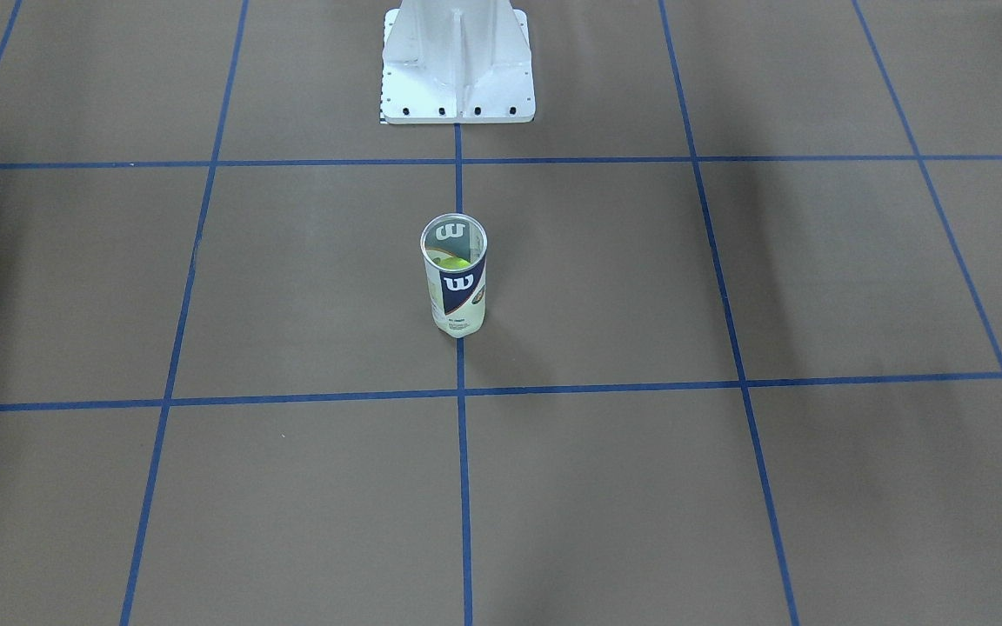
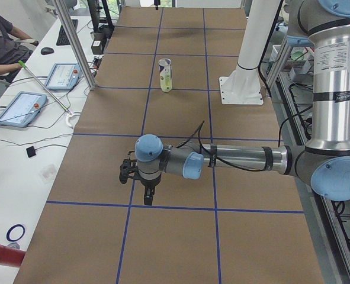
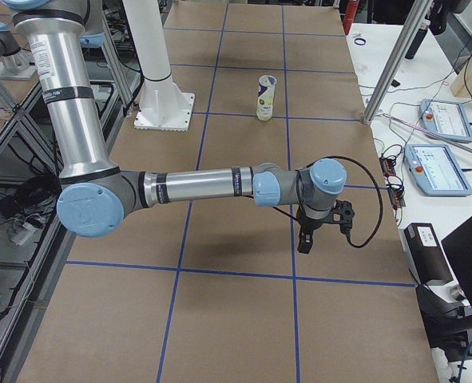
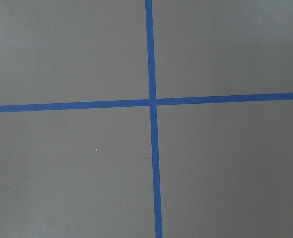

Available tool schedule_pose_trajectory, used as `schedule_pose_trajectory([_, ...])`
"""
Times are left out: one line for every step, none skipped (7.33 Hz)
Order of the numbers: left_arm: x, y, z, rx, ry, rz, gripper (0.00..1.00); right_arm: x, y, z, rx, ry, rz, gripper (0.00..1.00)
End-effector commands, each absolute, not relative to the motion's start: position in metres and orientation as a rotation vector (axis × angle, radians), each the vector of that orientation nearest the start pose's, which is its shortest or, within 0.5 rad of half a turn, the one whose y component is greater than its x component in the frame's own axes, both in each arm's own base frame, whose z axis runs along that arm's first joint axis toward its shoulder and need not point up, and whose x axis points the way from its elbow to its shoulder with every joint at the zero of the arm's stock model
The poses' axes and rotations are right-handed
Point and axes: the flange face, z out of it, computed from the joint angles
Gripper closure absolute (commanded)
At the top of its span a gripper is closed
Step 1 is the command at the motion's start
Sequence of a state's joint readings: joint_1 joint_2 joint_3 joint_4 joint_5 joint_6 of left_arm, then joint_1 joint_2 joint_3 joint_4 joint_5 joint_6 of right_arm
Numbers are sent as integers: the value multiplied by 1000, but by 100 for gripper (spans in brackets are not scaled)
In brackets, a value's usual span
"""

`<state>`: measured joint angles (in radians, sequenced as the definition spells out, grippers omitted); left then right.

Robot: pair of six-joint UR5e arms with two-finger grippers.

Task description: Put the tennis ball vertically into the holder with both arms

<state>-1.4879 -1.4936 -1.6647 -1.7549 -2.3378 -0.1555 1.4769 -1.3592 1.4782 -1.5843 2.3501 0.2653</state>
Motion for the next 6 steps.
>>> schedule_pose_trajectory([-25,-475,629,100,782,8,0,7,-588,592,-41,-784,120,1])
schedule_pose_trajectory([-25,-476,631,98,781,8,0,8,-588,593,-41,-781,122,1])
schedule_pose_trajectory([-26,-475,628,101,782,6,0,8,-587,595,-42,-783,121,1])
schedule_pose_trajectory([-26,-474,626,106,784,6,0,8,-587,595,-41,-783,122,1])
schedule_pose_trajectory([-26,-474,626,106,782,7,0,8,-587,594,-39,-783,120,1])
schedule_pose_trajectory([-26,-474,625,107,782,8,0,8,-587,594,-36,-784,119,1])
